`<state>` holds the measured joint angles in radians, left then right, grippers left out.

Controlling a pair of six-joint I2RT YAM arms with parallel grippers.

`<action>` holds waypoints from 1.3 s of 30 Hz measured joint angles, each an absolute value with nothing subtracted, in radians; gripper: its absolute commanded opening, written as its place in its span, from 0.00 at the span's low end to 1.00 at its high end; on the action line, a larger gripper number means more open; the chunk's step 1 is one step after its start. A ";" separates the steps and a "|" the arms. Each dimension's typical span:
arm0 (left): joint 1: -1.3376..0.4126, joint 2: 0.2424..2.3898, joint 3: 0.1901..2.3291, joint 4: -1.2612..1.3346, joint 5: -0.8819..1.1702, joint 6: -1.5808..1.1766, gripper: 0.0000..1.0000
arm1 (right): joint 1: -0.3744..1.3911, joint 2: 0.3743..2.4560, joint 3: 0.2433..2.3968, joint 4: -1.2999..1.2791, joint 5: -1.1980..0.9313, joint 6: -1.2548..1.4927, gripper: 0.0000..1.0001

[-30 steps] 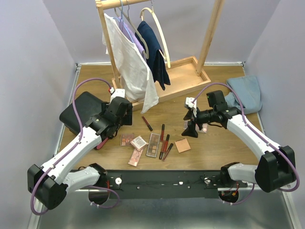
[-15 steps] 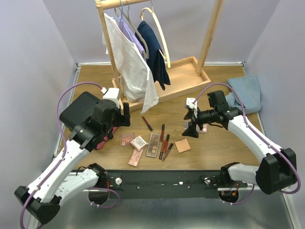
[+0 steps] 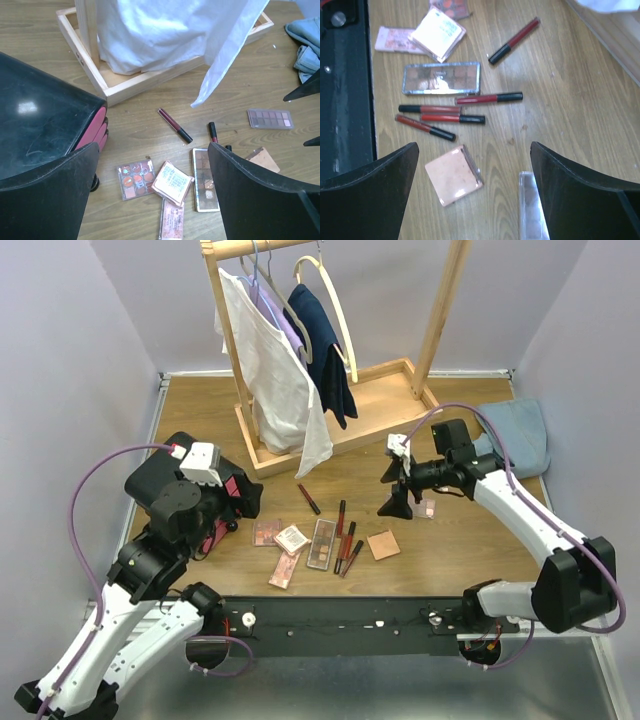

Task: Organize the makeup
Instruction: Open the drawer in the storage box.

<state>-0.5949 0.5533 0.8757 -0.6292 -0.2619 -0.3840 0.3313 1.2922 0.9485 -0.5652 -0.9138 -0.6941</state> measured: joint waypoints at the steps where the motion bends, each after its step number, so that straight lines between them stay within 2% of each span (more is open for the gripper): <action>1: -0.595 0.542 0.869 -0.626 -0.265 -0.384 0.99 | 0.338 1.307 0.966 -0.566 -0.915 -0.681 1.00; 8: -0.595 0.496 0.860 -0.622 -0.279 -0.387 0.99 | 0.451 1.385 1.035 -0.535 -0.925 -0.596 1.00; 16: -0.595 0.455 0.860 -0.627 -0.279 -0.421 0.99 | 0.665 1.538 1.146 -0.499 -0.903 -0.471 1.00; 23: -0.595 0.412 0.860 -0.636 -0.279 -0.458 0.99 | 0.774 1.596 1.161 -0.392 -0.875 -0.339 1.00; 30: -0.595 0.374 0.861 -0.648 -0.280 -0.488 0.99 | 0.913 1.694 1.190 -0.204 -0.767 -0.100 1.00; 39: -0.595 0.374 0.861 -0.691 -0.302 -0.529 0.99 | 0.987 1.913 1.335 0.012 -0.634 0.286 0.99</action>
<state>-0.5949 0.3740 0.8608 -0.6910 -0.3019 -0.5285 0.9867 1.9133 1.3346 0.0124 -0.6342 0.2859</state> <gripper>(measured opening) 0.987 0.998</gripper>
